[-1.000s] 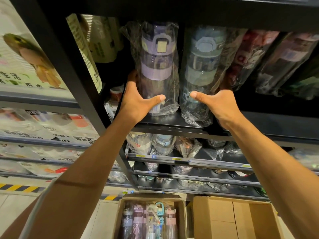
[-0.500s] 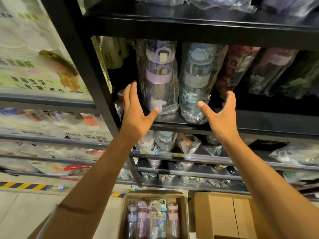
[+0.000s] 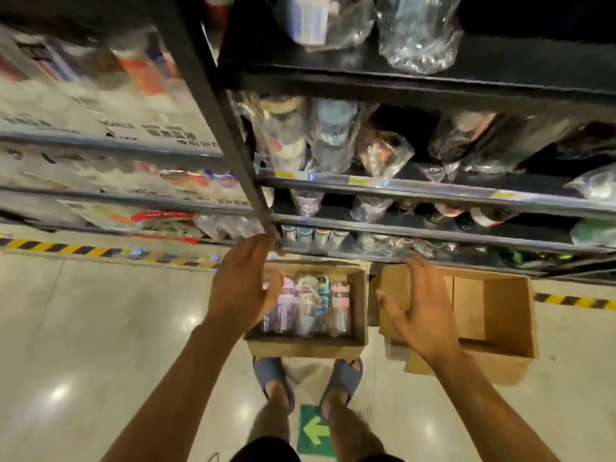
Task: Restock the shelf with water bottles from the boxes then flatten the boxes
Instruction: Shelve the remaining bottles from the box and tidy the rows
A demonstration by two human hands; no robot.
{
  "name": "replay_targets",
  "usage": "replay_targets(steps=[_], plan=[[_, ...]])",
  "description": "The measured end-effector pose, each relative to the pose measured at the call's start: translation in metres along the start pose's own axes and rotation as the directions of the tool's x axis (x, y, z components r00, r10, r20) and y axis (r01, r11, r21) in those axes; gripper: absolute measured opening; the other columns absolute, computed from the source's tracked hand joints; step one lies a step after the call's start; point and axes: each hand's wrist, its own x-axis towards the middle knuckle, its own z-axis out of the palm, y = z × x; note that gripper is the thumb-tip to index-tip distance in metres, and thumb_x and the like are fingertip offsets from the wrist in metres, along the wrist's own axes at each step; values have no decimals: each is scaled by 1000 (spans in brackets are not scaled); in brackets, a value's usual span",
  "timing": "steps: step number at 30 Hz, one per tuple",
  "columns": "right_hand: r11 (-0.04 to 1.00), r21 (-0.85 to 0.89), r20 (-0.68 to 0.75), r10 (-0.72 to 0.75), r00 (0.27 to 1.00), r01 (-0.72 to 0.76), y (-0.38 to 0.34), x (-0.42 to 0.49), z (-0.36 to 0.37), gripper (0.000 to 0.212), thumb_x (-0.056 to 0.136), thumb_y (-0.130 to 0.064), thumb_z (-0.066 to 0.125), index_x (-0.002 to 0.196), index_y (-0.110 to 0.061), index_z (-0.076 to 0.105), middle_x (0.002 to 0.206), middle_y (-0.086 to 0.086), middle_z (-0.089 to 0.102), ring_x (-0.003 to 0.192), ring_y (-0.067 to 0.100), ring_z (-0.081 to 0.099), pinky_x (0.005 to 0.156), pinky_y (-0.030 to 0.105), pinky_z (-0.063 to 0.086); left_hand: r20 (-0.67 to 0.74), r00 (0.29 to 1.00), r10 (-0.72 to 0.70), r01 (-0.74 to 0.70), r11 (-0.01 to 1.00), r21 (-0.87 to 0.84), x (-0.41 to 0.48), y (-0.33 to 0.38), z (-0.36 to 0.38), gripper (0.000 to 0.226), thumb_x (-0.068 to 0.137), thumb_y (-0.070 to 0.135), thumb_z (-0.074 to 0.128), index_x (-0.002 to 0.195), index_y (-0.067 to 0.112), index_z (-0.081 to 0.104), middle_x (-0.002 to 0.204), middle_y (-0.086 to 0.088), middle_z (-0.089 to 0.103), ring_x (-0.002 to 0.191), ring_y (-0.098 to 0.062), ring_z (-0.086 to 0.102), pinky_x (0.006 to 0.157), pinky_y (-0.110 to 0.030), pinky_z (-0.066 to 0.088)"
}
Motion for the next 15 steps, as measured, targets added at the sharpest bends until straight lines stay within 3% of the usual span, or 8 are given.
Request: replay_targets(steps=[5, 8, 12, 15], plan=[[995, -11, 189, 102, 977, -102, 53, -28, 143, 71, 91, -45, 74, 145, -10, 46, 140, 17, 55, 124, 29, 48, 99, 44, 50, 173, 972, -157, 159, 987, 6, -61, -72, 126, 67, 88, 44, 62, 144, 9, 51, 139, -14, 59, 125, -31, 53, 105, -38, 45], [989, 5, 306, 138, 942, -146, 83, -36, 237, 58, 93, -49, 67, 136, -13, 53, 123, 11, 59, 107, 30, 60, 81, 37, 56, 287, 921, -264, 265, 964, 36, -86, -124, 209, 67, 91, 50, 63, 146, 14, 47, 142, -10, 58, 125, -29, 54, 101, -44, 51], [959, 84, 403, 214, 890, -269, 122, -35, 367, 75, 90, -61, 61, 150, -22, 39, 140, 10, 58, 118, 29, 62, 88, 44, 60, 392, 836, -384, 388, 919, 72, -109, -192, 320, 72, 90, 59, 54, 151, 24, 38, 147, -3, 53, 127, -27, 53, 97, -44, 55], [910, 116, 399, 324, 858, -398, 142, -22, 464, 78, 90, -48, 75, 152, -19, 38, 147, 11, 54, 129, 31, 57, 100, 43, 55, 443, 770, -460, 490, 870, 53, -122, -238, 406, 72, 91, 51, 65, 152, 27, 36, 150, -1, 51, 127, -27, 55, 95, -43, 55]])
